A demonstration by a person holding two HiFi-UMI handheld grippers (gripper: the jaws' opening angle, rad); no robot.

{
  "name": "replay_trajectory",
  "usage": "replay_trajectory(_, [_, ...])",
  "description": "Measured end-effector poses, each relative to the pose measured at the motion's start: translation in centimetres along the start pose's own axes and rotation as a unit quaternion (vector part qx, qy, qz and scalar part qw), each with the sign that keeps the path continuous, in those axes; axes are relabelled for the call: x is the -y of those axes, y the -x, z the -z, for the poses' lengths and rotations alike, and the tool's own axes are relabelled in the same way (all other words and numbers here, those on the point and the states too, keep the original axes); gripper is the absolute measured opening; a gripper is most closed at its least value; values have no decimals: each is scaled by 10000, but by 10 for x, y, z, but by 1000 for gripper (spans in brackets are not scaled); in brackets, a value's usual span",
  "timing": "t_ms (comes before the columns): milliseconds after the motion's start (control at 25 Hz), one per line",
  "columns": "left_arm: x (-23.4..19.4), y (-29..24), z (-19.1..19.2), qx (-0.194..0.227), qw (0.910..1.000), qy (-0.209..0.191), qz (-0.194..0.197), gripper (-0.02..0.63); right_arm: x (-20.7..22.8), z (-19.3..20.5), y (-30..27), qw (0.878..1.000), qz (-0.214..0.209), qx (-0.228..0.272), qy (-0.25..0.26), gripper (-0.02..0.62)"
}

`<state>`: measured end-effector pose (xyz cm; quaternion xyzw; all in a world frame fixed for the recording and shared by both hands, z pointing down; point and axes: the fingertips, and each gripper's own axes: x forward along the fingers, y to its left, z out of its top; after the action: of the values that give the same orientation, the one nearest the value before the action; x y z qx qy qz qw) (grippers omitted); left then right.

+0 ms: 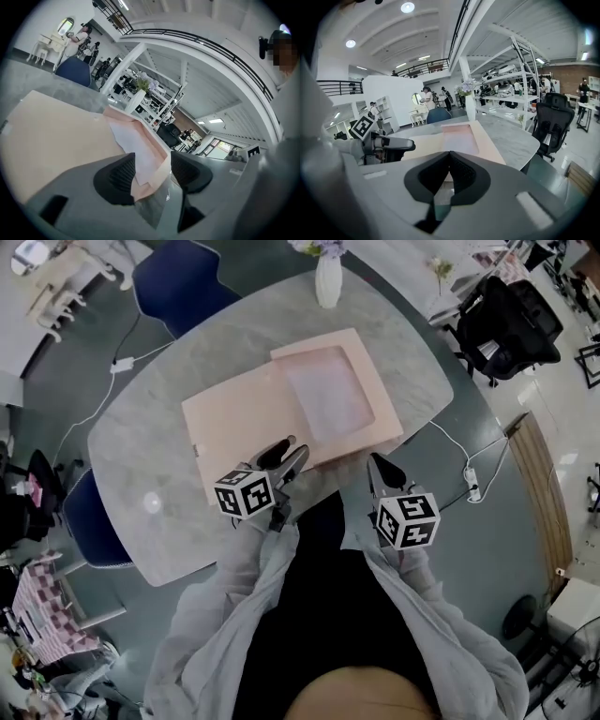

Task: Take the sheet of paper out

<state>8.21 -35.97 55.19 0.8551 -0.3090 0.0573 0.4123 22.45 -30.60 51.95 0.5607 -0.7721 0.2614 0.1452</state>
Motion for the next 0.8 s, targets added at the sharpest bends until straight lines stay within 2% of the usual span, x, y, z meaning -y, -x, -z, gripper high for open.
replay_trajectory(400, [-33, -53, -3, -257, 9964, 813, -19, 236, 18, -8, -28, 9996, -124, -250, 3, 8])
replay_trajectory(680, [-52, -76, 1, -476, 9847, 1674, -60, 248, 19, -21, -52, 9991, -304, -286, -46, 8])
replay_trajectory(800, [-63, -87, 3, -535, 9765, 2082, -123, 245, 23, -23, -59, 9988, -367, -306, -58, 8])
